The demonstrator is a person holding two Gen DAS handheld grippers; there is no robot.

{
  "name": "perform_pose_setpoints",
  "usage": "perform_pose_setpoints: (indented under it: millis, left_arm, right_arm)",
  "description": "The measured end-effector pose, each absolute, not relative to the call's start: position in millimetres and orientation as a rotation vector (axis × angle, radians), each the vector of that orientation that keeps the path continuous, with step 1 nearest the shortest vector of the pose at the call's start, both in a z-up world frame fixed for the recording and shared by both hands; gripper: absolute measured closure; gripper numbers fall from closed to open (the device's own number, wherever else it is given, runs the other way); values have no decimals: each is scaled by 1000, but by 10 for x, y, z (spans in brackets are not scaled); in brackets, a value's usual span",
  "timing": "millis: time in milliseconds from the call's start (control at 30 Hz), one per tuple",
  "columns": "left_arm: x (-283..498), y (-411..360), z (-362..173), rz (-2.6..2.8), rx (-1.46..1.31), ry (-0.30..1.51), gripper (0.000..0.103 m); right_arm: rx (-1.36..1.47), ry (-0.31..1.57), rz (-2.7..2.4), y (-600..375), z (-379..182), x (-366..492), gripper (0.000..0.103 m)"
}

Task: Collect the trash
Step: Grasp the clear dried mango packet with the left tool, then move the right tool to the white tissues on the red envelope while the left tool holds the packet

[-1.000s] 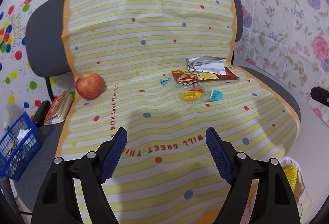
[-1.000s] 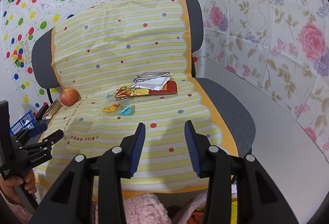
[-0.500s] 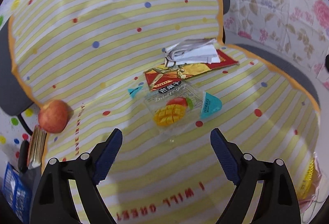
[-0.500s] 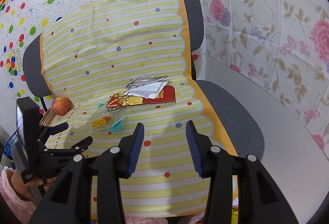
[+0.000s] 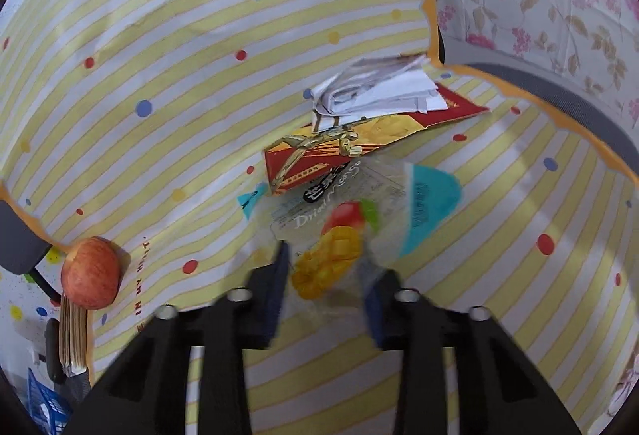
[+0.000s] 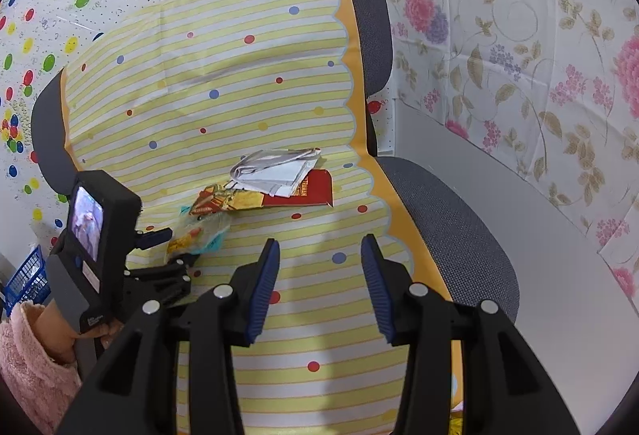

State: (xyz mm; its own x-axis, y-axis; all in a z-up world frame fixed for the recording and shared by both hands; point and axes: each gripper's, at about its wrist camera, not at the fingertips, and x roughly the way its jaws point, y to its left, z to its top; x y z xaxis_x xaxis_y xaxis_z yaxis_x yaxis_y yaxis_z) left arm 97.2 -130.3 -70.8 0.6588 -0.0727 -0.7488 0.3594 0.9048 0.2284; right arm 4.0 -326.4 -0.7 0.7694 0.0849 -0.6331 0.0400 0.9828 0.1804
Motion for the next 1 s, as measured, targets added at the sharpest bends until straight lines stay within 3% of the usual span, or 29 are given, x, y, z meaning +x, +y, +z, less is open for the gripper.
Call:
perform_pose_setpoints:
  millis: [233, 500, 933, 1000]
  left_arm:
    - [529, -628, -177, -252, 138, 710, 101]
    - [241, -101, 202, -198, -22, 598, 102]
    - [805, -125, -68, -165, -34, 599, 101]
    - [902, -139, -104, -163, -21, 602, 101]
  right_arm:
    - [183, 711, 32, -3181, -57, 36, 61]
    - [148, 707, 71, -2940, -52, 188, 61]
    - [82, 726, 83, -2797, -294, 1117, 61]
    - [67, 712, 69, -2797, -332, 1295, 67]
